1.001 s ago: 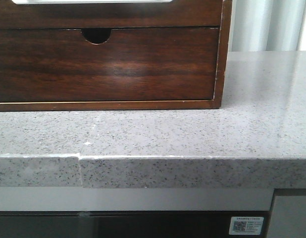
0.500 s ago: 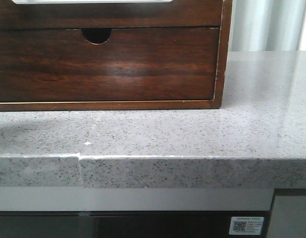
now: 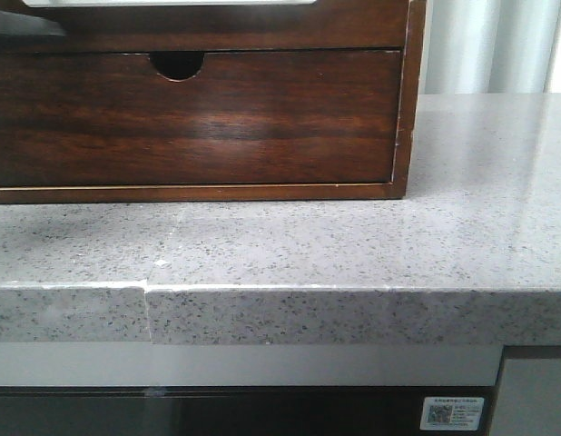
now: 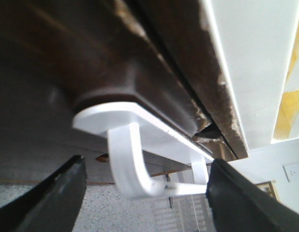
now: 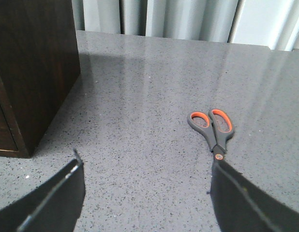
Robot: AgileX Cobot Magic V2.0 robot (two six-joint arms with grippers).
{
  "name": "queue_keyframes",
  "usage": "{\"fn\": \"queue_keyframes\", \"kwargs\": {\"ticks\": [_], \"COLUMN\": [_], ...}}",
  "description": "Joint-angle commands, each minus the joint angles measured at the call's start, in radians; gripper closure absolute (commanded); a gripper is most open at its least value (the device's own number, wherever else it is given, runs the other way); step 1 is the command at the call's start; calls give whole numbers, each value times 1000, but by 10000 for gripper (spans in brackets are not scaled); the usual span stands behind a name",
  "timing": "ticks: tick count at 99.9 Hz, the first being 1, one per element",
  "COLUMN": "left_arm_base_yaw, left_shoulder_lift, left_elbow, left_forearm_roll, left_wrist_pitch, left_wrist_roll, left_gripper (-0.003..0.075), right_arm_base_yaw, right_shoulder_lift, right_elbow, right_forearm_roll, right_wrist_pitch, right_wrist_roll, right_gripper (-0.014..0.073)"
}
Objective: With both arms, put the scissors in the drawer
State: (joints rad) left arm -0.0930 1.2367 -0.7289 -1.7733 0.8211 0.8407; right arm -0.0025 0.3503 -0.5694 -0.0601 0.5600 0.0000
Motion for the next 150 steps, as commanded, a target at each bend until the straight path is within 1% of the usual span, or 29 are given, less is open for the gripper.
{"fn": "queue_keyframes", "kwargs": {"ticks": [1,7,14,26,38,47,59,71,90,117,127,150], "left_arm_base_yaw": [0,0,0,0,0,0,0,0,0,0,0,0], "left_shoulder_lift": [9,24,39,44,44,44,44,37,-41,-286,-397,-572], "left_elbow": [-50,-54,-60,-69,-70,-70,-70,-67,-2,201,282,383], "left_forearm_roll": [-95,-95,-95,-95,-89,-87,-85,-74,-36,32,34,39], "left_wrist_pitch": [70,81,81,81,81,106,178,234,246,246,236,211], "left_wrist_roll": [9,11,19,25,25,25,25,60,62,81,81,69], "left_gripper": [231,249,297,411,503,554,606,641,678,717,733,732], "right_arm_base_yaw": [-5,-5,-5,-5,-5,-5,-5,-5,-5,-5,-5,-5], "right_shoulder_lift": [17,17,17,17,17,17,17,17,17,17,17,17], "right_elbow": [-33,-33,-33,-33,-33,-33,-33,-33,-33,-33,-33,-33], "right_forearm_roll": [0,0,0,0,0,0,0,0,0,0,0,0], "right_wrist_pitch": [-77,-77,-77,-77,-77,-77,-77,-77,-77,-77,-73,-73], "right_wrist_roll": [-9,-9,-9,-9,-9,-9,-9,-9,-9,-9,-9,-9], "right_gripper": [106,106,106,111,111,111,111,111,111,111,111,111]}}
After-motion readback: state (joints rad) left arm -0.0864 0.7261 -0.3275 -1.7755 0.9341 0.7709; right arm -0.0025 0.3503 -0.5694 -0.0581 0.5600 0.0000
